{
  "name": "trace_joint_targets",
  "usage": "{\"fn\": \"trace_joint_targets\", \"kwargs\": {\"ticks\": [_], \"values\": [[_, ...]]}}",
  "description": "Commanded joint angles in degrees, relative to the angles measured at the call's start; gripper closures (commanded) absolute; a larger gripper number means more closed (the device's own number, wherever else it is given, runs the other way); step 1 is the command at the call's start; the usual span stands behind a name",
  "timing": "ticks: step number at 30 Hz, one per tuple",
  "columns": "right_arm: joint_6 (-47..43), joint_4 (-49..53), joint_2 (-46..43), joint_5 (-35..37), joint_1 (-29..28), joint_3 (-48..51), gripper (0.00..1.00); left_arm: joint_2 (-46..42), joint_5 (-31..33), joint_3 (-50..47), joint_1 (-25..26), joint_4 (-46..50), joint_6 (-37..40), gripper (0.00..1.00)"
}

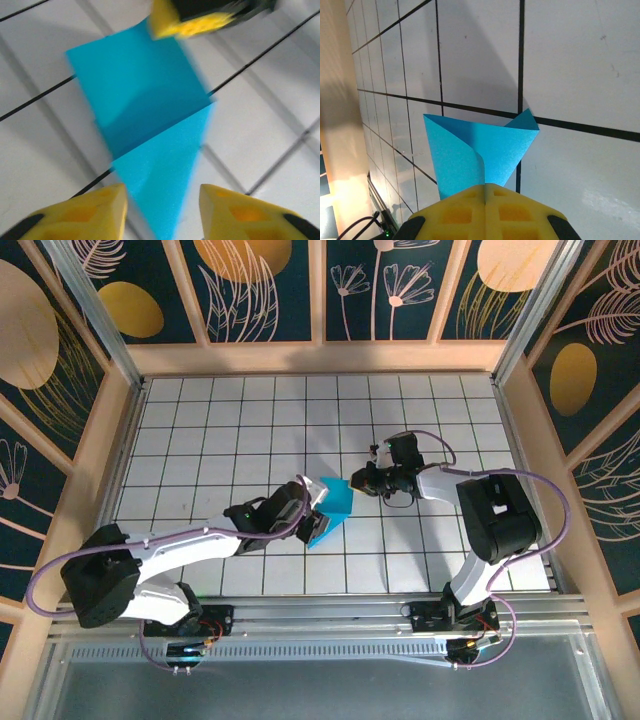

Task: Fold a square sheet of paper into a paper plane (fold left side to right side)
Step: Fold the wing for the fifth time at the center of the table.

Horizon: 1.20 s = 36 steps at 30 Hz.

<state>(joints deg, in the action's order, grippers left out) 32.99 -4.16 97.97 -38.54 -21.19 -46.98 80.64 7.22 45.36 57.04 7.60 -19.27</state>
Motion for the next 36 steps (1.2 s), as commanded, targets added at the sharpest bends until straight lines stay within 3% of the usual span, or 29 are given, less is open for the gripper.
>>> {"fn": "trace_joint_targets", "kwargs": {"ticks": [1, 7, 13, 36], "values": [[1.2, 2.4, 1.5, 0.6, 0.3, -1.8, 1.0, 10.4, 7.6, 8.7, 5.8, 6.4, 2.2, 0.54], [0.8, 3.3, 2.0, 0.8, 0.3, -2.4, 1.0, 18.8, 12.0, 14.8, 9.9, 9.3, 2.7, 0.5], [0.5, 3.6, 2.5, 1.5, 0.3, -2.3, 1.0, 20.3, 17.9, 15.2, 10.2, 9.9, 1.7, 0.45], [0.1, 4.8, 3.4, 3.3, -0.7, -3.5, 1.0, 25.1, 21.8, 14.8, 10.3, 8.6, 2.2, 0.5]]}}
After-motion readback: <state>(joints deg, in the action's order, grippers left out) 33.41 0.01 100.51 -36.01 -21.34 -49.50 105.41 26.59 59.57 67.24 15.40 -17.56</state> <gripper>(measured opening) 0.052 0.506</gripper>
